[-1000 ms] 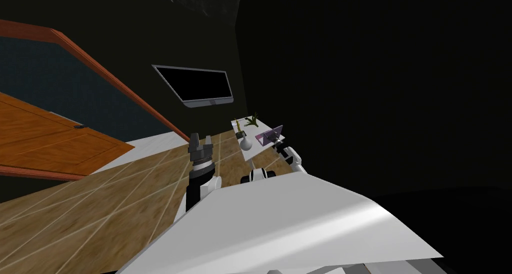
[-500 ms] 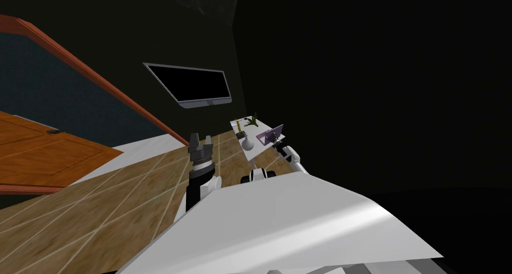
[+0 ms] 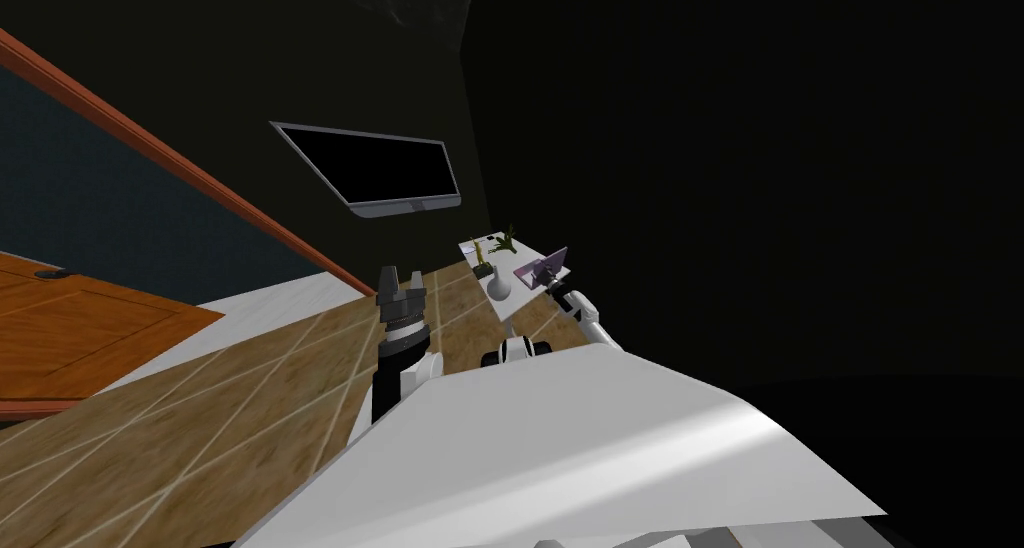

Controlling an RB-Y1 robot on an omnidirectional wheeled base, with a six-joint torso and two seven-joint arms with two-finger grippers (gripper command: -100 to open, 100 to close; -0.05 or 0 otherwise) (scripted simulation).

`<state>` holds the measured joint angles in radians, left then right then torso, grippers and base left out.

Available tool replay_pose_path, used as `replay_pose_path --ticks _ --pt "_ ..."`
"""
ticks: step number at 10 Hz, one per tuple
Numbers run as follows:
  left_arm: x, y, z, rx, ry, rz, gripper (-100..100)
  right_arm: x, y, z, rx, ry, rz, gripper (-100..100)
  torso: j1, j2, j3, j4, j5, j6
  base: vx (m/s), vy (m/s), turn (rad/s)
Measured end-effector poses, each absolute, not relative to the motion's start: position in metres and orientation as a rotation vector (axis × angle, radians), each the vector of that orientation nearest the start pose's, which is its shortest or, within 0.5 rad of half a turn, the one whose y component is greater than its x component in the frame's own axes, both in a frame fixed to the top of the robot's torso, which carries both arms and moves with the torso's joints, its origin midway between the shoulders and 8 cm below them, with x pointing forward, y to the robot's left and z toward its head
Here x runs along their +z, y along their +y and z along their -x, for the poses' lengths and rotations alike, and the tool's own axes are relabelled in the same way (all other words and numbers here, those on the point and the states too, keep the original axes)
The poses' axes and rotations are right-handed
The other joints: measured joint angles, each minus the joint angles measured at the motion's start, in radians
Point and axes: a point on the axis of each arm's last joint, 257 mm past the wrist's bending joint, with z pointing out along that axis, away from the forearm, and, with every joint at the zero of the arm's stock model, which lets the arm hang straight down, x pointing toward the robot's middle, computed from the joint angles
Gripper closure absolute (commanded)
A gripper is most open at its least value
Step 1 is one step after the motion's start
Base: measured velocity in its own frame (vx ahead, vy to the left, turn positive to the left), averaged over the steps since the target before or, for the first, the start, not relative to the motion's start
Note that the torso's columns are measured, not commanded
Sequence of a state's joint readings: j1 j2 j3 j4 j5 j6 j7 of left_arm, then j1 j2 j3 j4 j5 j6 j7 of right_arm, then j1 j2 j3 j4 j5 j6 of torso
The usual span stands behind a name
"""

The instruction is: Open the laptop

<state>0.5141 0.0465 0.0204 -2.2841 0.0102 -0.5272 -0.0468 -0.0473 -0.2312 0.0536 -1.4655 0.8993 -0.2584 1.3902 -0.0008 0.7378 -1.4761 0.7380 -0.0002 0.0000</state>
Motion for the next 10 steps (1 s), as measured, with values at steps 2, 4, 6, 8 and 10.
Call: replay_pose_path --ticks 2,4,6,8,10 --pt "0.027 0.283 -0.337 -1.247 0.641 0.594 0 -0.231 -0.21 -0.545 -0.564 1.268 0.929 -100 -0.002 0.0 0.0 0.0 0.0 0.0 0.031 0.051 0.025" --pt "0.027 0.283 -0.337 -1.247 0.641 0.594 0 -0.226 -0.217 -0.55 -0.569 1.27 0.927 100 0.0 -0.001 -0.001 0.0 0.0 0.0 0.024 0.021 0.0" --pt "0.027 0.283 -0.337 -1.247 0.641 0.594 0 -0.223 -0.223 -0.555 -0.57 1.275 0.932 100 0.004 -0.004 -0.002 -0.008 -0.003 -0.01 -0.047 0.011 0.254" --pt "0.027 0.283 -0.337 -1.247 0.641 0.594 0 -0.226 -0.236 -0.566 -0.558 1.311 0.949 100 0.006 -0.012 -0.007 -0.012 -0.003 -0.009 -0.076 0.036 0.234" --pt "0.027 0.283 -0.337 -1.247 0.641 0.594 0 -0.234 -0.244 -0.57 -0.534 1.336 0.965 100 -0.004 -0.017 -0.01 -0.016 -0.006 0.001 -0.033 0.041 0.171"
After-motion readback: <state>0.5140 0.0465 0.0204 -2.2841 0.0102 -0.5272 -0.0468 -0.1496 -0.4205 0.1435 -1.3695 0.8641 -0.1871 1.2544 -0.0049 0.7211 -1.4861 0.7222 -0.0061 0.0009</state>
